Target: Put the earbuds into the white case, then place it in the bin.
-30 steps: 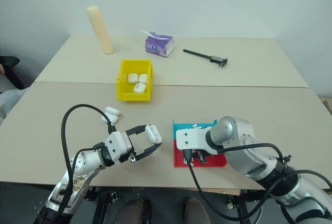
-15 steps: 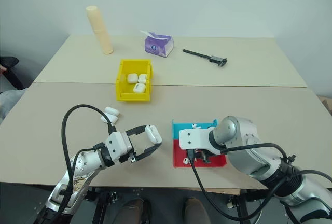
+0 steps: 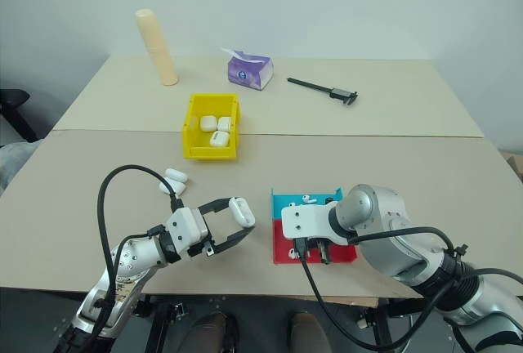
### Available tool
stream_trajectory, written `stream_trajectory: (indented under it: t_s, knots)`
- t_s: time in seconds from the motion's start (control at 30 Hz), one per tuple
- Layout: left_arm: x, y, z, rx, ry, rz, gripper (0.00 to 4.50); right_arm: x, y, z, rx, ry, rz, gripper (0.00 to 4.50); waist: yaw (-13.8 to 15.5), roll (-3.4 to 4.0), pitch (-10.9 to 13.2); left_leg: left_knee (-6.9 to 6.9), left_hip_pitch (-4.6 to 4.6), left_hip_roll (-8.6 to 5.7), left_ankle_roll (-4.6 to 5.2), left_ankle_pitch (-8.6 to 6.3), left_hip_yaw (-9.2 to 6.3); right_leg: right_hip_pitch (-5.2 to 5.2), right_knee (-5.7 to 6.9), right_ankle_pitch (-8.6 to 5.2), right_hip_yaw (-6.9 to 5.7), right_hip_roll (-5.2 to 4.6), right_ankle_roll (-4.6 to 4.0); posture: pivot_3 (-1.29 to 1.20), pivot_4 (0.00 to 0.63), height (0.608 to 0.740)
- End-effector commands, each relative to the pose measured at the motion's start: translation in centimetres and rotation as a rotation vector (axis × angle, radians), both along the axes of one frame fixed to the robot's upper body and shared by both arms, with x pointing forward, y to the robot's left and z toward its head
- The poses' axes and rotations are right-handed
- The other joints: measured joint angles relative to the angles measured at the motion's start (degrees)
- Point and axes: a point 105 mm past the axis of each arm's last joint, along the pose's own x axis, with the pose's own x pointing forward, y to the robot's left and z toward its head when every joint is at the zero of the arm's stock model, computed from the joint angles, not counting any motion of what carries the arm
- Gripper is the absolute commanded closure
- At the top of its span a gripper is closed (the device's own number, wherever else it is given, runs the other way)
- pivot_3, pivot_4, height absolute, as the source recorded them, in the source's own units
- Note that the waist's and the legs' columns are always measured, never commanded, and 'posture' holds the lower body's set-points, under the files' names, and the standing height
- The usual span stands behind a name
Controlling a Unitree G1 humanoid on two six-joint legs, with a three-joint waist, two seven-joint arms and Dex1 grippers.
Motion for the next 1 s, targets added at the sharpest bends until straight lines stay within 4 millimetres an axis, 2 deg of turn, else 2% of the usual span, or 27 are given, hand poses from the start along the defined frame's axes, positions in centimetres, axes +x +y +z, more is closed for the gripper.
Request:
stream_trajectory:
  t_s: [0.03,0.07,0.17,0.27,0.43,0.53,0.63,0.73,0.83,1.0]
  knots:
    - [-0.2,-0.2,0.6,-0.015,-0.038,-0.006,1.72,-0.1,0.0,0.3,-0.003,-0.020,0.017,3.43,0.00,0.00,0.00,0.00,0.00,0.00,0.00,0.00,0.00,0.00,0.00,0.00,0.00,0.00,0.00,0.00,0.150,0.740]
    - [-0.1,-0.2,0.6,-0.015,-0.039,-0.006,1.72,-0.1,0.0,0.3,-0.005,-0.021,0.018,3.43,0.00,0.00,0.00,0.00,0.00,0.00,0.00,0.00,0.00,0.00,0.00,0.00,0.00,0.00,0.00,0.00,0.150,0.740]
    - [-0.1,-0.2,0.7,-0.018,-0.039,-0.006,1.72,0.0,0.0,0.3,-0.009,-0.026,0.022,3.83,0.00,0.00,0.00,0.00,0.00,0.00,0.00,0.00,0.00,0.00,0.00,0.00,0.00,0.00,0.00,0.00,0.150,0.740]
    - [-0.2,-0.2,0.9,-0.029,-0.039,-0.008,1.72,-0.1,0.2,0.6,0.011,-0.027,0.014,3.83,-0.01,0.00,0.00,0.00,0.00,0.00,0.00,0.00,0.00,0.00,0.00,0.00,0.00,0.00,0.00,0.00,0.150,0.740]
    - [-0.1,-0.5,3.1,-0.120,-0.052,-0.027,1.72,-0.6,0.2,3.3,0.110,-0.041,0.009,3.83,0.02,0.00,0.00,0.00,-0.05,0.00,0.00,0.00,-0.05,-0.03,0.00,0.00,0.00,0.00,0.00,0.00,0.150,0.740]
    - [-0.3,-0.7,4.9,-0.206,-0.040,-0.063,1.72,-0.7,0.0,7.0,0.236,-0.098,0.035,3.83,0.11,-0.01,0.01,0.00,-0.07,-0.01,0.00,0.00,-0.09,-0.02,-0.01,0.01,-0.02,-0.01,0.01,0.00,0.150,0.740]
    - [-1.0,-0.8,6.8,-0.293,-0.007,-0.145,1.72,-0.7,0.0,12.3,0.464,-0.169,0.058,3.83,0.08,-0.01,0.01,0.00,-0.06,0.00,0.00,0.00,-0.10,0.00,-0.01,0.01,-0.02,0.00,0.02,0.00,0.150,0.740]
    - [-1.8,-0.9,7.9,-0.294,0.004,-0.249,1.72,-1.2,-0.2,17.0,0.728,-0.220,0.115,3.83,-0.23,-0.01,0.01,-0.01,-0.01,0.02,0.01,0.00,-0.10,0.02,0.01,0.01,0.01,0.04,0.02,0.00,0.150,0.740]
    - [-2.2,-0.9,8.4,-0.273,0.009,-0.326,1.72,-1.9,0.1,19.5,0.934,-0.265,0.214,3.83,-0.30,-0.02,0.01,-0.04,0.09,0.03,0.00,0.00,-0.11,0.17,-0.04,0.01,-0.03,0.07,0.01,0.00,0.150,0.740]
    - [-2.5,-1.1,9.0,-0.257,-0.007,-0.422,1.72,-3.1,1.4,20.7,1.218,-0.203,0.374,3.83,-0.52,-0.01,0.00,-0.02,0.09,0.01,0.00,0.00,-0.09,0.21,-0.03,0.02,-0.01,0.05,0.03,0.00,0.150,0.740]
